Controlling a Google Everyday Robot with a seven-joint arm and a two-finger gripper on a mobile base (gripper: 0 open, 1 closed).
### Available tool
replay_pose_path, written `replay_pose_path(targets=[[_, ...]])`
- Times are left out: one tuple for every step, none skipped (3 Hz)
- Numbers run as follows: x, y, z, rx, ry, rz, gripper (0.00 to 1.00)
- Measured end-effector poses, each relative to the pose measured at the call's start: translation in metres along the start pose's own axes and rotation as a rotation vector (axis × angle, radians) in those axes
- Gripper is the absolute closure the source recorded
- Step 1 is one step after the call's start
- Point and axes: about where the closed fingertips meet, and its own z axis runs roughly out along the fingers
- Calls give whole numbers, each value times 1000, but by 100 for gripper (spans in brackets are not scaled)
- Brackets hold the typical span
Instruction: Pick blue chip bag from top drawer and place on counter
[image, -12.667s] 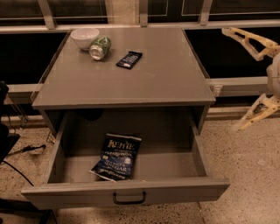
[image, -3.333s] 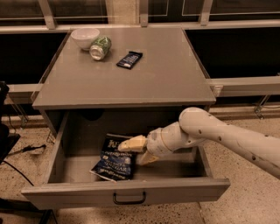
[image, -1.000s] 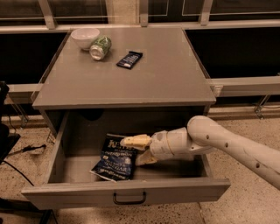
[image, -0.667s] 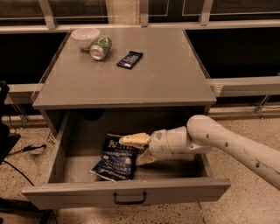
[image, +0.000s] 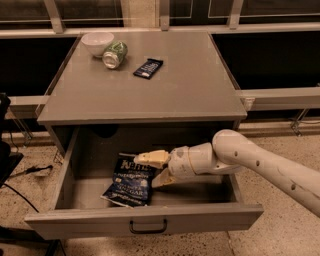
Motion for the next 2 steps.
replay_pose_path(targets=[[-2,-1,4,-15,-9,-6,42],[-5,-1,10,-74,-17,-29,41]])
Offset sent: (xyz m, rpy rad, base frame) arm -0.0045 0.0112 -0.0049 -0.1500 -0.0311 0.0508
